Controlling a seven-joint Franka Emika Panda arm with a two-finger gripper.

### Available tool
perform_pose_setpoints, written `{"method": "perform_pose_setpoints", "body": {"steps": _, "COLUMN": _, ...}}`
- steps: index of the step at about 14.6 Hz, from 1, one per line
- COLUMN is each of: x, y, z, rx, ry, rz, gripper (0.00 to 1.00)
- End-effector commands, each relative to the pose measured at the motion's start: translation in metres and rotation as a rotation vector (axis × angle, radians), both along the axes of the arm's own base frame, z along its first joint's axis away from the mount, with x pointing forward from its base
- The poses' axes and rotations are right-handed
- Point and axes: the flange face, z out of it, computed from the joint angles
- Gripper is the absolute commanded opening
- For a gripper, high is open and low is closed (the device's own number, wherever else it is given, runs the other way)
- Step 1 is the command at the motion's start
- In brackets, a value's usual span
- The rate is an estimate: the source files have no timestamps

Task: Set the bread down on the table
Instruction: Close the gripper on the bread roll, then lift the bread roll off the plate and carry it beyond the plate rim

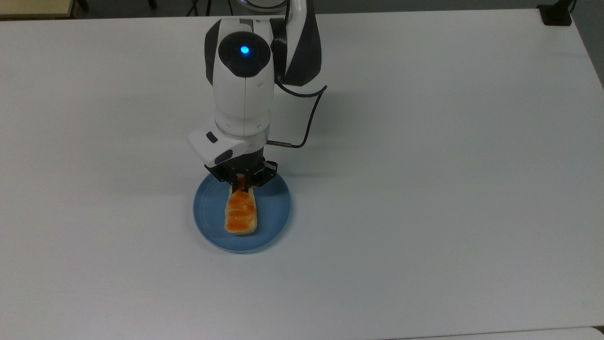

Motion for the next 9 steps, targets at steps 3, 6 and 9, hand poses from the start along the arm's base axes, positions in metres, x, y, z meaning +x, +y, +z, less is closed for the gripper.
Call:
{"method": "perform_pose_setpoints", "body": {"steps": 3, "x": -0.054, "y": -0.019, "z": 0.091, "rx": -0.031, "ry": 0.08, "rz": 0.033, "gripper": 0.0}}
{"method": "perform_pose_setpoints", "body": {"steps": 6, "x": -0.107, "y": -0.032, "z": 0.121, "rx": -0.041, "ry": 0.192, "rz": 0.087, "gripper": 0.0}}
{"method": "perform_pose_setpoints", "body": {"steps": 9, "x": -0.183, "y": -0.04, "z": 0.142, "rx": -0.032, "ry": 0.283, "rz": 0.134, "gripper": 0.0}}
